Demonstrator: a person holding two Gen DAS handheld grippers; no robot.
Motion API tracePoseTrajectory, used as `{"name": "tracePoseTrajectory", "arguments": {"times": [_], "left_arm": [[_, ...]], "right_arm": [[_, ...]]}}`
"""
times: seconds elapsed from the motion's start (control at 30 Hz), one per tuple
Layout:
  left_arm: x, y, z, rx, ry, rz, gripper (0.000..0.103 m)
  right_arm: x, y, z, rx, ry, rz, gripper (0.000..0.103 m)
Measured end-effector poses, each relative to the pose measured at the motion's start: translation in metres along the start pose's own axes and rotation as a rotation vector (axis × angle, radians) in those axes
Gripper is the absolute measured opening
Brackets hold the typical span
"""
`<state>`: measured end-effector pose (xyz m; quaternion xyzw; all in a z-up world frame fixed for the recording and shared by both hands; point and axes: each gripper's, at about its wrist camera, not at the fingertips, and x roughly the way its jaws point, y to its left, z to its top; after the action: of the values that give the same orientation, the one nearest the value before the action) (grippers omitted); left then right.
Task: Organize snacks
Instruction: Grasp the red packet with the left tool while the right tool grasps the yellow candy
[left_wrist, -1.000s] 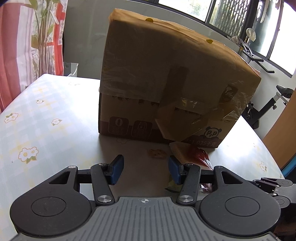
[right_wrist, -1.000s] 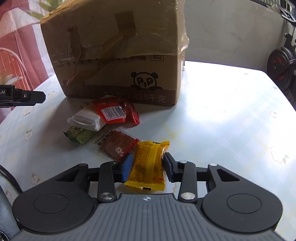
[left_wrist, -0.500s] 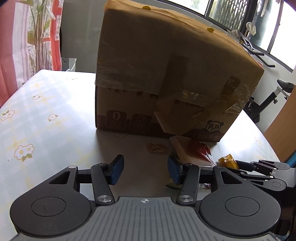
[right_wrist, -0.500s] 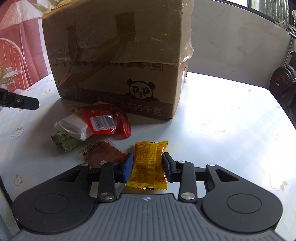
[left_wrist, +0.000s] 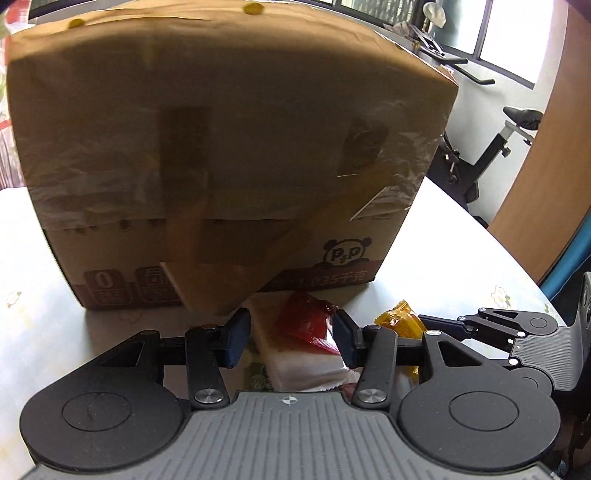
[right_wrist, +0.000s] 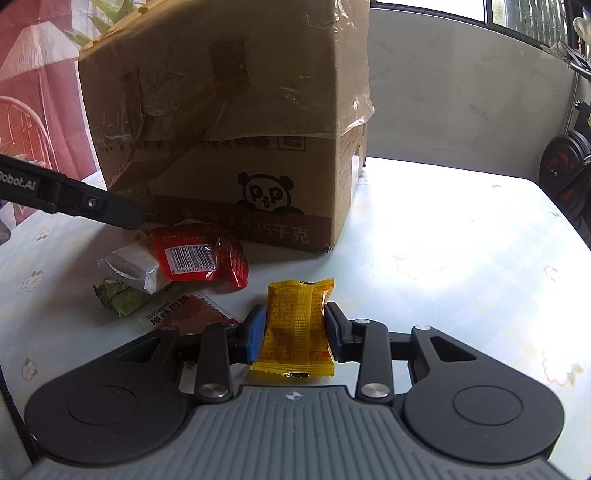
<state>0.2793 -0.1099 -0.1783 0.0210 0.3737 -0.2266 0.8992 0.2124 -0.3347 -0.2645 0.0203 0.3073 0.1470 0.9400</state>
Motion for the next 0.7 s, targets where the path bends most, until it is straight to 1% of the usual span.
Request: {"name": "tracePoseTrajectory", "arguments": {"times": [0.1,0.13,0.23,0.37,0.43,0.6,0.63,0.7], "left_arm": [[0.018,-0.011,0.006,0.032,0.019,-0.009,0.054],[0.023,-0.015,0.008,0.055,0.023,-0.013,0.056],[0.036,-0.025,0.012,0.12,0.03,0.016,0.056],[0.055,-0.029,0.016,0.122,0.063,0.041,0.056],[0.062,-0.032,0.014,0.145,0.077,0.061,0.056],[0.066,-0.044,0.007,0.217,0.064,0.082,0.056],[0.067,-0.046,0.006,0.233,0.061,0.087,0.055],[0.065,-0.051,0.002,0.262,0.049,0.105,0.049]], "right_arm": [[-0.001,-0.001,-0.001,0.011,-0.004,0.008,0.037],[-0.001,-0.001,-0.001,0.011,-0.005,0.008,0.037],[-0.001,0.0,-0.001,0.013,-0.006,0.009,0.037],[-0.002,-0.001,-0.001,0.024,-0.008,0.016,0.037],[-0.002,-0.001,-0.001,0.027,-0.009,0.018,0.037],[-0.002,0.0,-0.001,0.031,-0.009,0.019,0.037],[-0.002,0.0,-0.001,0.031,-0.009,0.019,0.037],[-0.002,0.0,-0.001,0.031,-0.009,0.019,0.037]]}}
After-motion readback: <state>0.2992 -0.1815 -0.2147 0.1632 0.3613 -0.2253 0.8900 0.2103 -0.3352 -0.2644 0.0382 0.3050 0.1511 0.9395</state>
